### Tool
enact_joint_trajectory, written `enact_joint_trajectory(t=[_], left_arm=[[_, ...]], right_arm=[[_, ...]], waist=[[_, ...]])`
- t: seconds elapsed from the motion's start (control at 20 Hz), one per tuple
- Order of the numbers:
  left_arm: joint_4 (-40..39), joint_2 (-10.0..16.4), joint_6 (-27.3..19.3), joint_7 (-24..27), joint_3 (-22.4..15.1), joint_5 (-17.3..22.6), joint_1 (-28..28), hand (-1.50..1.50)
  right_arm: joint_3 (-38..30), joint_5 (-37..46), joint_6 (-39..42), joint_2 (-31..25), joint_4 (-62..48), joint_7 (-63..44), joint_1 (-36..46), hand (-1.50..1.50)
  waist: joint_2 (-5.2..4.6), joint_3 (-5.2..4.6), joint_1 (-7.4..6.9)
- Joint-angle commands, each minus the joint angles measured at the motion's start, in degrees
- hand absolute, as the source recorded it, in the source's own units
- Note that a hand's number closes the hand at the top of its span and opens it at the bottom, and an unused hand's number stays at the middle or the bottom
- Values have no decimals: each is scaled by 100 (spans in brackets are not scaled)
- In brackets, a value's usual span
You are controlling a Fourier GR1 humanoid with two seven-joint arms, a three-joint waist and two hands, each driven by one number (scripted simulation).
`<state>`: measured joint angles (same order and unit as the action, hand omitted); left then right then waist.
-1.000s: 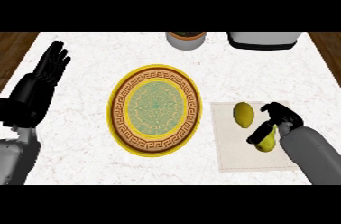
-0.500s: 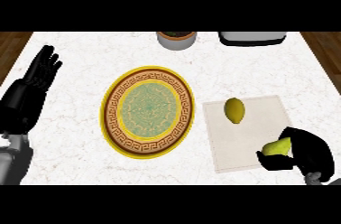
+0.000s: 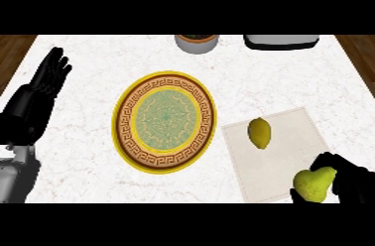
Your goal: Pick the pear from the placemat and place it in the plate
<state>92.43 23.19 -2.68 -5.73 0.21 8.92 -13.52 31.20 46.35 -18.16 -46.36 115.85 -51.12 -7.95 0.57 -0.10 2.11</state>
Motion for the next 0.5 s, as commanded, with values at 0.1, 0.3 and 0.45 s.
enact_joint_trajectory(t=[0.1,0.3,0.45], left_arm=[[25,-66,84,12,-21,13,-20,0],[-196,-154,13,-98,-73,-149,-474,0],[-281,-236,65,-94,-111,-187,-537,0]], right_arm=[[161,370,-312,338,1540,51,7,150],[448,516,287,926,2008,-291,708,150],[866,811,971,1676,1907,-775,1564,150]], waist=[[-19,6,-100],[-55,3,-182],[-61,0,-228]])
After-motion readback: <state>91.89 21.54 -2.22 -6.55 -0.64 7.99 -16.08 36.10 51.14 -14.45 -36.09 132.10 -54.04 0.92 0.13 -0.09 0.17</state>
